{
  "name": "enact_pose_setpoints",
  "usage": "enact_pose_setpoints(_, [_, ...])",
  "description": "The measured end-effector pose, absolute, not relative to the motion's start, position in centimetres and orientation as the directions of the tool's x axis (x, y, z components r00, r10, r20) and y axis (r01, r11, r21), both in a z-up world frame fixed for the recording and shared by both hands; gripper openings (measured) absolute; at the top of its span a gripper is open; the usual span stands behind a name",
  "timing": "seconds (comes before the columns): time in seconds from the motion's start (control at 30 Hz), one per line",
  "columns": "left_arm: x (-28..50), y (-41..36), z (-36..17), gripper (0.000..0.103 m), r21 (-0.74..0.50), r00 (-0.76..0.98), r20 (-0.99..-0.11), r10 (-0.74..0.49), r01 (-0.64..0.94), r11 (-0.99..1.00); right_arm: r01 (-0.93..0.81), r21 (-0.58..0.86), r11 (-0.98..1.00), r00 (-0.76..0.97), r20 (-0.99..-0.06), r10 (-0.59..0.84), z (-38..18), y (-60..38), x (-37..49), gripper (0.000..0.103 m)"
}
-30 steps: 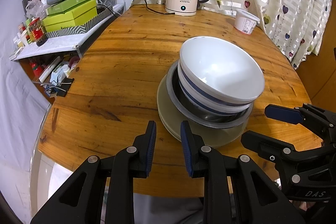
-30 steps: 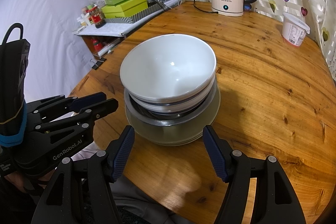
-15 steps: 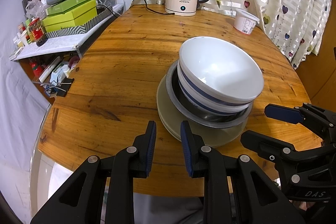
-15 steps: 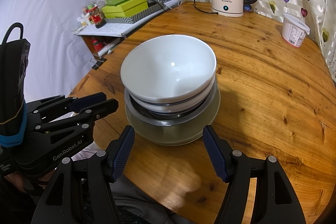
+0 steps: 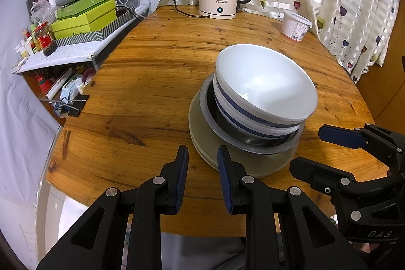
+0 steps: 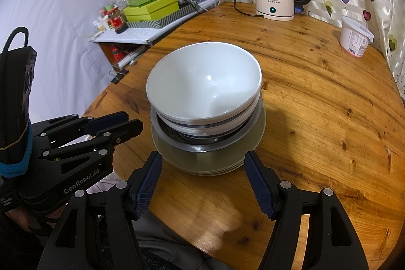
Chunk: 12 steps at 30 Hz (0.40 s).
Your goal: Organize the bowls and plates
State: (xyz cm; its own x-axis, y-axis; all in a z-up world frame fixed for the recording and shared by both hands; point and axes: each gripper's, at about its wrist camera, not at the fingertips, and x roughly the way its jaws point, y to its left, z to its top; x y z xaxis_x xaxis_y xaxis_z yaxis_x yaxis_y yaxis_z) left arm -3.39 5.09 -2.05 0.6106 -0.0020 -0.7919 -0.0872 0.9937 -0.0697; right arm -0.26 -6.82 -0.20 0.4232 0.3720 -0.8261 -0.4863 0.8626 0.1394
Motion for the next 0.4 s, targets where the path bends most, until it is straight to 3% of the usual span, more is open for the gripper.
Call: enact_pose_setpoints(0.4, [-3.33,5.31,-1.7,0.025,-0.081,0.614,-0.789,-0.009,-0.089,0.993,-0.487,0.139,0.862,0.423,-0.826,0.372,-0.18,-6.82,-0.23,0.068])
